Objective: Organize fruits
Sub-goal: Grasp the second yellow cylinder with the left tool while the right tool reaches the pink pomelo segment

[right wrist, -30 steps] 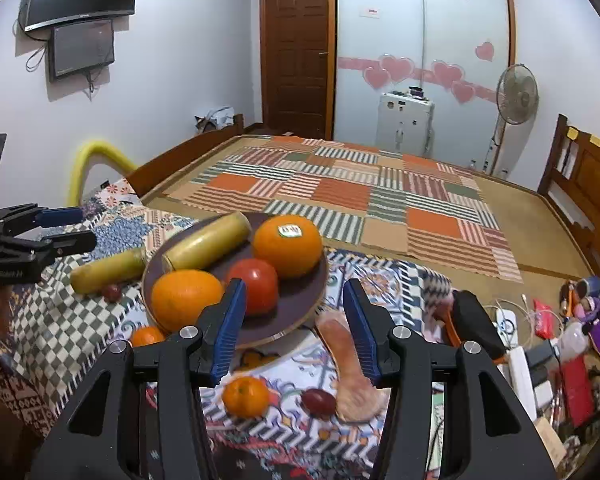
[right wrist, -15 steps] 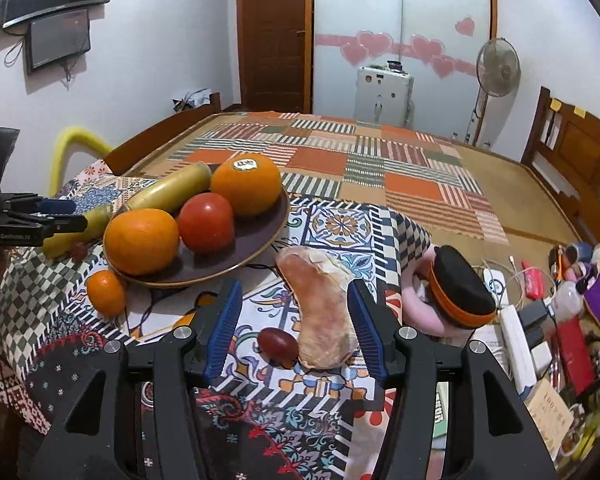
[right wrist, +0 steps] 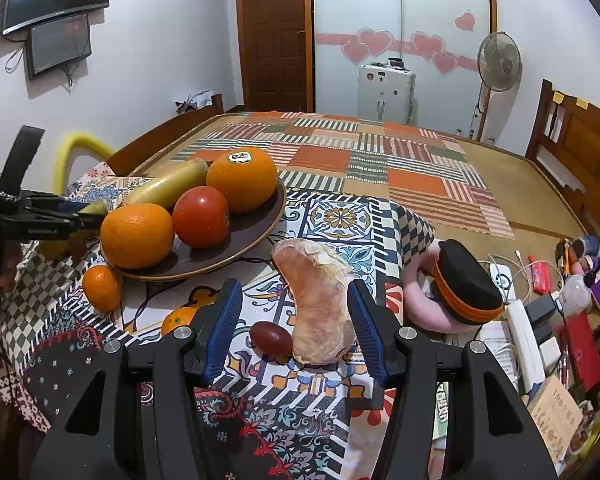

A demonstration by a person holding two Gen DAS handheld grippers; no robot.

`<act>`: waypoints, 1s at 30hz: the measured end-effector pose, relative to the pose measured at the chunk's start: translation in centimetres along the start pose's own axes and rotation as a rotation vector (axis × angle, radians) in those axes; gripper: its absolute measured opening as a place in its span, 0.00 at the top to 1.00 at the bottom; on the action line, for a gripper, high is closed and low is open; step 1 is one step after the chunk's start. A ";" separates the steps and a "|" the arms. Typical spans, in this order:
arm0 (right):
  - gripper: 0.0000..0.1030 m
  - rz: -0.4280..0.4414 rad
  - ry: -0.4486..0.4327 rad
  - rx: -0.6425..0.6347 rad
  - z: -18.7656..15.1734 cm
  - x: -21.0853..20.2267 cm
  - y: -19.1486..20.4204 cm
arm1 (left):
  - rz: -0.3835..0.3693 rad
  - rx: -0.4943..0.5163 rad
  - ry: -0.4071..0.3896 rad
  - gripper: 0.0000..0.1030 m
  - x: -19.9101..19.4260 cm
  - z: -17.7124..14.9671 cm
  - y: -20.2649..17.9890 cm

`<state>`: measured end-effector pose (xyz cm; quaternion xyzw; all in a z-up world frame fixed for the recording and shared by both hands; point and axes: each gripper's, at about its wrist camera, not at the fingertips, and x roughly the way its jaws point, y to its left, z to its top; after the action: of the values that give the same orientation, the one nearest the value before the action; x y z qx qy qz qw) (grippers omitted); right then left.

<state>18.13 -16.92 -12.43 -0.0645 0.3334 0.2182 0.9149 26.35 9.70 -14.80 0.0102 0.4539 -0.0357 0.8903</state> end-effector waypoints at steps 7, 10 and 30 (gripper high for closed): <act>0.50 -0.006 -0.005 0.012 -0.2 -0.8 -0.4 | 0.041 0.013 -0.100 0.64 -5.2 -0.8 0.2; 0.50 -0.015 -0.003 0.012 -0.5 -1.1 -0.5 | 0.045 0.009 -0.126 0.64 -7.3 -1.4 0.6; 0.50 0.013 0.219 -0.024 1.2 5.7 -1.7 | 0.025 -0.022 -0.236 0.65 -9.2 2.6 0.3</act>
<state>23.45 -16.11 -15.18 -0.0970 0.4293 0.2196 0.8707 23.09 10.32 -5.79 0.0019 0.3460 -0.0208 0.9380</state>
